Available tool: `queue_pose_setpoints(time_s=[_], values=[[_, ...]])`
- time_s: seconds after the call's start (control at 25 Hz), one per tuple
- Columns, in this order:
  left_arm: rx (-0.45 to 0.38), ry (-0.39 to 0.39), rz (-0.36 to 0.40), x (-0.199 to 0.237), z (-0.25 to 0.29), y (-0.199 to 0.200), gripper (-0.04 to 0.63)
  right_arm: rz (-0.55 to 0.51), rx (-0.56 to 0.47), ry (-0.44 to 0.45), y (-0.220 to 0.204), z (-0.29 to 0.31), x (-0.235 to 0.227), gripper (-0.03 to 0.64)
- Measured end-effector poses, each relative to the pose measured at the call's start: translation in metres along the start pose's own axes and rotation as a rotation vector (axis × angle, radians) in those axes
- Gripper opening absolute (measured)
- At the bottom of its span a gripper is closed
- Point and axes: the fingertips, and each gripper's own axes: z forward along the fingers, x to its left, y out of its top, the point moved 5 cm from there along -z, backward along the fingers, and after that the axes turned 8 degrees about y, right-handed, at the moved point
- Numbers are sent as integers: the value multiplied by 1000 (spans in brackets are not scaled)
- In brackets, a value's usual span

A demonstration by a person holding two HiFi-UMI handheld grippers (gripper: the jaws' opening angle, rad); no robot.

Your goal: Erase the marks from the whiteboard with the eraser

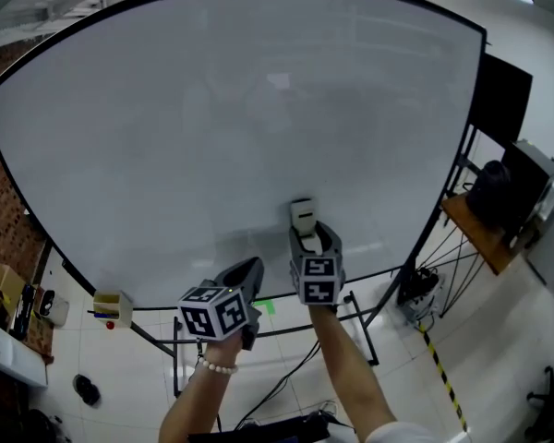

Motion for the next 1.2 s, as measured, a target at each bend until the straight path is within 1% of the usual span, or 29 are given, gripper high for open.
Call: queue_pose_setpoints(time_s=[0.28,0.4,0.64,0.72,0.92,1.04,1.2], values=[[-9,-2,4,-60,59,-18,-12,-9,-5,10,-11,-20,-86,255],[0,-3,-11,-81,84,-31,-12,-11,0,4,-16,-29,-123,255],[31,-23,-18,-121,129,-52,-12,10,12,-59,-27,-48,-205,255],[39,-31,-16,-135,143,-57,-12,20,5,-65,-31,-52,-230,255],[68,-50,0,-163,168,-67,-12,25,-4,-69,-38,-64,-279,255],[85,-61,6,-173,181,-73,-12,27,-11,-81,-40,-69,-307,255],[103,-67,17,-186,196,-78,-12,24,-19,-76,-41,-77,-340,255]])
